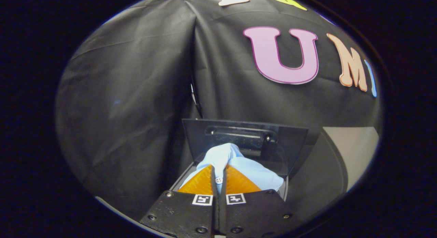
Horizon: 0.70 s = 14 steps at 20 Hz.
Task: Put the clothes into the washing machine and then close the washing machine lid.
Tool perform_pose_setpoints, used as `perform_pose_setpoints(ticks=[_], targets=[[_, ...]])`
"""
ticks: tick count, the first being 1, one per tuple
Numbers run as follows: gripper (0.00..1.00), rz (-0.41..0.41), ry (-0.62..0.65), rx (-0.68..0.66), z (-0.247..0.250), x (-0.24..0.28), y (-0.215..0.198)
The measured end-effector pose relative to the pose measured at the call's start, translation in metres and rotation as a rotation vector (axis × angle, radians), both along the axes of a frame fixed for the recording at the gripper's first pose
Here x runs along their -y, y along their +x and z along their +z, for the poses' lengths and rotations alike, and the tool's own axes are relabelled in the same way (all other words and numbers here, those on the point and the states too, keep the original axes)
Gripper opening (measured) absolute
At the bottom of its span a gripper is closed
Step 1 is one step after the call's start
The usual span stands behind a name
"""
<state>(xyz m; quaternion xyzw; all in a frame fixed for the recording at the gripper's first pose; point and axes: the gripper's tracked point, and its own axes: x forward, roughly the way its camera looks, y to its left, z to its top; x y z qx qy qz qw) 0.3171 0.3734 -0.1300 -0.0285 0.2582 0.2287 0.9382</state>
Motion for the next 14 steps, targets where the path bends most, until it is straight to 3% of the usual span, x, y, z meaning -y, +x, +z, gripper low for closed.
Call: perform_pose_setpoints(ticks=[6,14], targets=[[0.01,-0.086,0.088,-0.132,-0.089,0.003,0.001],[0.00,-0.129,0.085,-0.215,-0.167,0.009,0.005]])
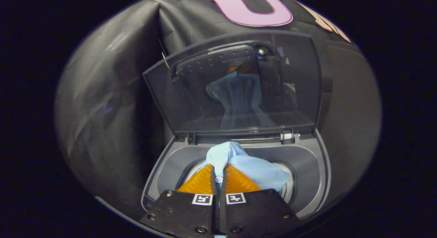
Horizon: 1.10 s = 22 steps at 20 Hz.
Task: Put the clothes into the washing machine and then close the washing machine lid.
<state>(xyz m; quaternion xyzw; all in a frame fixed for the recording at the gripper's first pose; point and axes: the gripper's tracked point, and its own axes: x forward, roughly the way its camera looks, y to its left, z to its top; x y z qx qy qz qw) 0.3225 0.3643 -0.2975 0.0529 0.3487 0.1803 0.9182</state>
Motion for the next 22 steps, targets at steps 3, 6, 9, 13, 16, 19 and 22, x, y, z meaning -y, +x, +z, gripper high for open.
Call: perform_pose_setpoints(ticks=[3,6,9,13,16,19,22], targets=[[0.01,-0.031,0.046,-0.061,-0.018,0.000,-0.001],[0.01,-0.035,0.030,-0.077,-0.018,0.001,-0.002],[0.02,-0.037,-0.005,-0.098,-0.021,0.001,-0.005],[0.07,-0.012,-0.054,-0.148,-0.030,0.003,-0.013],[0.18,-0.007,-0.014,-0.161,-0.029,-0.011,-0.019],[0.40,-0.019,-0.060,-0.124,-0.013,-0.006,-0.019],[0.73,-0.027,-0.088,-0.036,0.014,-0.005,-0.008]])
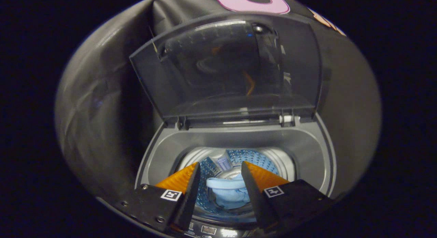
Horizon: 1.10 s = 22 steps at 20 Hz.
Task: Put the clothes into the washing machine and then close the washing machine lid.
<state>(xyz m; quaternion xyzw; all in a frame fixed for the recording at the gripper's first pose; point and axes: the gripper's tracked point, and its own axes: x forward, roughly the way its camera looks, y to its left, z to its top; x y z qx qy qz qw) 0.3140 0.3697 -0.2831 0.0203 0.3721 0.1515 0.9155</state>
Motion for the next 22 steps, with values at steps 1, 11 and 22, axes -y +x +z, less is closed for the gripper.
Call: perform_pose_setpoints(ticks=[1,11,22], targets=[[0.73,0.004,-0.013,0.032,0.013,0.000,0.002],[0.97,-0.035,-0.003,0.335,0.155,-0.026,0.019],[0.96,-0.175,-0.013,0.770,0.298,-0.030,0.097]])
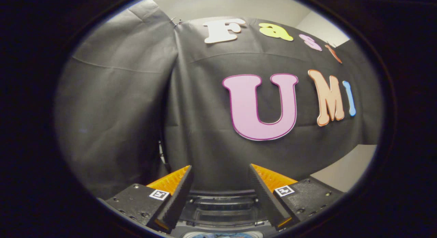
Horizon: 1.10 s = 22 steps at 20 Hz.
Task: Put the clothes into the washing machine and then close the washing machine lid.
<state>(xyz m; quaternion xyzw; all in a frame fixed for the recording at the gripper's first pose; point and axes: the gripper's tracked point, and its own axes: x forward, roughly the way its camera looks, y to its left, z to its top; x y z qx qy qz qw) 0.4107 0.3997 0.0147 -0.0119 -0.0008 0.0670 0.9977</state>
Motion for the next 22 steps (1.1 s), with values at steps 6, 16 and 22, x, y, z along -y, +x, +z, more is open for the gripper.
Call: perform_pose_setpoints(ticks=[6,16,22], targets=[[0.97,-0.050,0.042,-0.160,-0.057,-0.002,0.063],[0.99,0.038,-0.047,-0.177,-0.090,-0.013,0.080],[0.98,0.032,-0.045,-0.129,-0.091,-0.013,0.084]])
